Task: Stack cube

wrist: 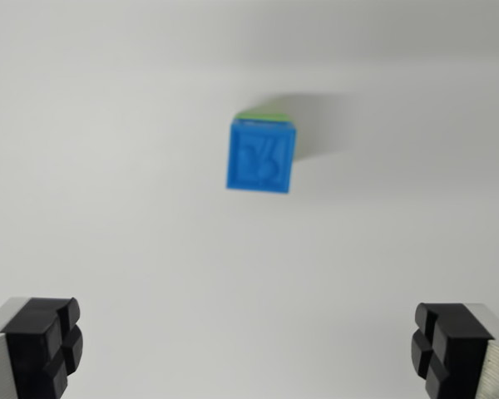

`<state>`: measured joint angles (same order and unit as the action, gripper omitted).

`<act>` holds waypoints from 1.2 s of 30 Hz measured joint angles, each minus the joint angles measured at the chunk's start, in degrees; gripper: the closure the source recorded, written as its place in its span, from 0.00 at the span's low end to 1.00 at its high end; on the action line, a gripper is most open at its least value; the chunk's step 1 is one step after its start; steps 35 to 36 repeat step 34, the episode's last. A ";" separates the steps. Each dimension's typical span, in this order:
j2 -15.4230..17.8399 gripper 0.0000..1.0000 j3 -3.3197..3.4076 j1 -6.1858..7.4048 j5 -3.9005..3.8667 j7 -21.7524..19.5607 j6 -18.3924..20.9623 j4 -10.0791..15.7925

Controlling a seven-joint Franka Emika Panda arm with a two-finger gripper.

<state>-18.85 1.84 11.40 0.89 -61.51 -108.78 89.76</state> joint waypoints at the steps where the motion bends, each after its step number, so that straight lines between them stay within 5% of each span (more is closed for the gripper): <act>1: 0.04 0.00 0.00 0.00 0.00 0.00 0.30 -0.23; 36: 0.27 0.00 0.01 0.00 -0.01 -0.02 1.67 -1.39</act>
